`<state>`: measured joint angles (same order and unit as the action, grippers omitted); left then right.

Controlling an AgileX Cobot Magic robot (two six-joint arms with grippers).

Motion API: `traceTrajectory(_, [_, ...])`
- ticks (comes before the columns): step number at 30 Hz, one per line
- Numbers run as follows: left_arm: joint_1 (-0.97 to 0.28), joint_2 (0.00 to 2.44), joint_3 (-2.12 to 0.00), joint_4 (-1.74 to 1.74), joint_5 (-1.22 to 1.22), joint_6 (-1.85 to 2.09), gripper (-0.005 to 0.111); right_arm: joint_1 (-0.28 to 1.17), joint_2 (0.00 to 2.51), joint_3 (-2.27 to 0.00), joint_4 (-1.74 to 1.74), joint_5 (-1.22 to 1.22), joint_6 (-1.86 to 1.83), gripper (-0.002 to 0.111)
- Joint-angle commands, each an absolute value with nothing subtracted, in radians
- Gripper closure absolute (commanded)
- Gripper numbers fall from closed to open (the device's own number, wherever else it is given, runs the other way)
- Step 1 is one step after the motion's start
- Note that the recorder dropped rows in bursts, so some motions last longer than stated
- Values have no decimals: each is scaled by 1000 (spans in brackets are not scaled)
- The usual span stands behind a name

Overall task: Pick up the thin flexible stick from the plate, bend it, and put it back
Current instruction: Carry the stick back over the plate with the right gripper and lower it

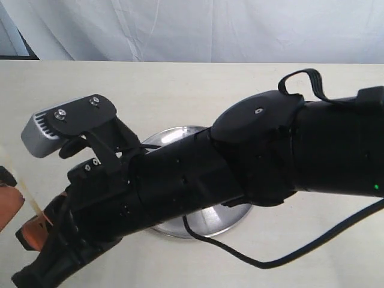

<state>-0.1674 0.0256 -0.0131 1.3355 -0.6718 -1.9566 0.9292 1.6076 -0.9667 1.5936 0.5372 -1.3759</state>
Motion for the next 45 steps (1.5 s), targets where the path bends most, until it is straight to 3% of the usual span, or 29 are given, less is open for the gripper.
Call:
traceTrajectory(1, [-172, 25, -10, 1324, -674, -1955, 49, 927, 1598, -972, 1585, 421, -1318, 108])
traceTrajectory(9, [-172, 25, -10, 1339, -670, -1955, 49, 906, 1598, -941, 1382, 117, -1152, 108])
traceTrajectory(19, [-172, 25, -10, 1335, -645, -1955, 49, 644, 1598, -867, 1151, 163, -887, 108])
traceTrajectory(27, [-172, 25, -10, 1338, -615, -1955, 49, 473, 1649, -861, 684, 362, -492, 108])
traceTrajectory(31, [-172, 25, -10, 1338, -567, -1955, 49, 466, 1752, -879, 484, 428, -340, 108])
traceTrajectory(41, [-172, 25, -10, 1336, -497, -1955, 49, 473, 1866, -906, 537, 373, -340, 108])
traceTrajectory(45, [-172, 25, -10, 1336, -500, -1955, 49, 477, 1866, -906, 530, 351, -341, 95])
